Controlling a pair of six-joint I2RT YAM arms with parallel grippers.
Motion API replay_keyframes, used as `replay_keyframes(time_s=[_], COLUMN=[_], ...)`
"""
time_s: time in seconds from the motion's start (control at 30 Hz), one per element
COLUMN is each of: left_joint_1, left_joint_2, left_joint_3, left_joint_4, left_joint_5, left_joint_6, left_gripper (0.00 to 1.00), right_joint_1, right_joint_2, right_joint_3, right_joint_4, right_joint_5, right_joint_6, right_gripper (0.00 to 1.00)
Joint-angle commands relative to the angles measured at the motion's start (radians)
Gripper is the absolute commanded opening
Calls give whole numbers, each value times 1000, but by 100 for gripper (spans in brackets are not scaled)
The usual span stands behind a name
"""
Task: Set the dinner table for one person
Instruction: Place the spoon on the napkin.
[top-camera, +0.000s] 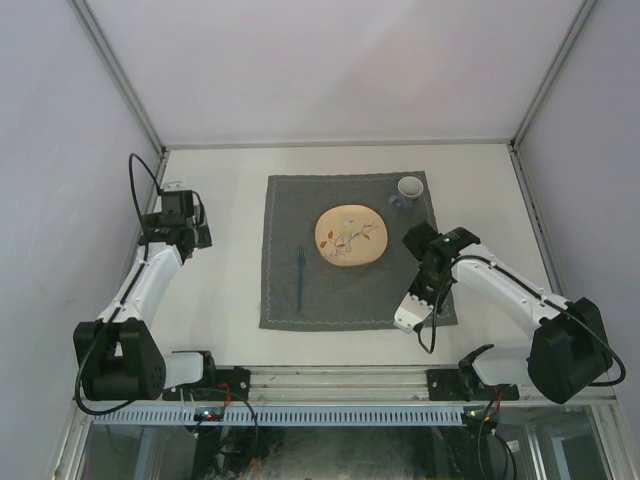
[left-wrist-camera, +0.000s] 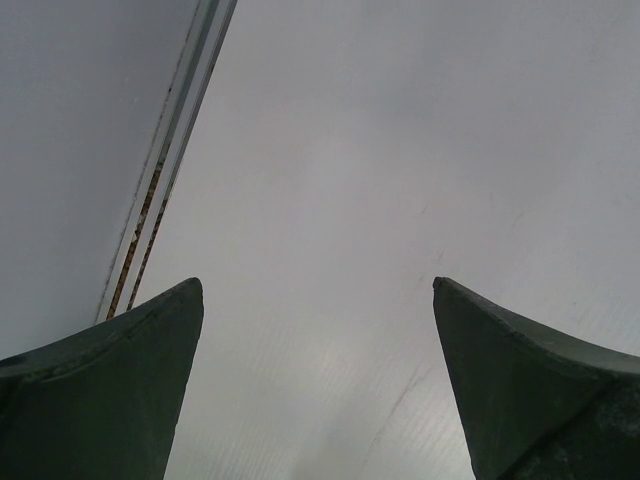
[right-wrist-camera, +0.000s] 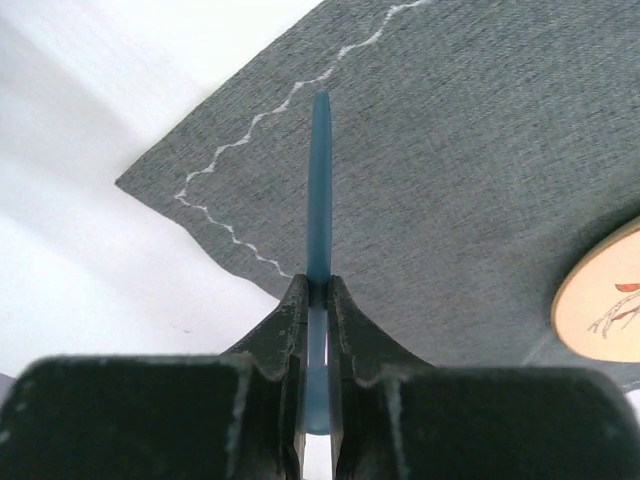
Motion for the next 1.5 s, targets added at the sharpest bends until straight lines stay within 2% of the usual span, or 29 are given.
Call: replay_keyframes(time_s=[0.0, 0.3, 0.43, 0.5, 0.57, 0.67, 0.77, 0.9, 1.13, 1.17, 1.23, 1.33, 1.4, 1.47], left_joint_1=[13, 24, 25, 25, 25, 25, 25, 26, 26, 27, 27, 27, 27, 28], left_joint_2=[-5, -14, -14, -20, -27, -30, -27, -20, -13, -15, -19, -25, -22, -19], left_joint_3=[12, 15, 27, 24, 19, 24, 34, 40, 36, 36, 37, 34, 36, 41], left_joint_4=[14, 18, 8, 10, 10, 6, 6, 8, 1, 0, -2, 1, -1, -5], left_joint_5=[-28, -25, -22, -19, -10, -3, 2, 19, 12, 8, 6, 12, 8, 7], left_joint_6=[17, 15, 15, 14, 14, 17, 16, 6, 2, 1, -2, -5, -2, -2], left_gripper=[100, 100, 100, 100, 100, 100, 100, 100, 100, 100, 100, 100, 100, 99], right_joint_1=[-34, 24, 26, 60, 110, 157, 156, 106, -82, -97, -98, -117, -86, -9], right_joint_2=[-7, 165, 239, 287, 357, 445, 444, 427, 286, 257, 200, 76, 9, -29], right_joint_3=[6, 88, 94, 144, 267, 458, 566, 588, 485, 462, 406, 301, 228, 189], right_joint_4=[-71, -40, 40, 75, 98, 107, 67, 23, 78, 110, 241, 409, 479, 490], right_joint_5=[23, 80, 91, 19, -81, -76, -107, -180, -484, -473, -358, -235, -175, -102], right_joint_6=[-551, -565, -555, -356, 54, 617, 966, 1287, 1543, 1612, 1744, 1862, 1843, 1729], right_gripper=[0, 0, 0, 0, 0, 0, 0, 0, 0, 0, 0, 0, 0, 0])
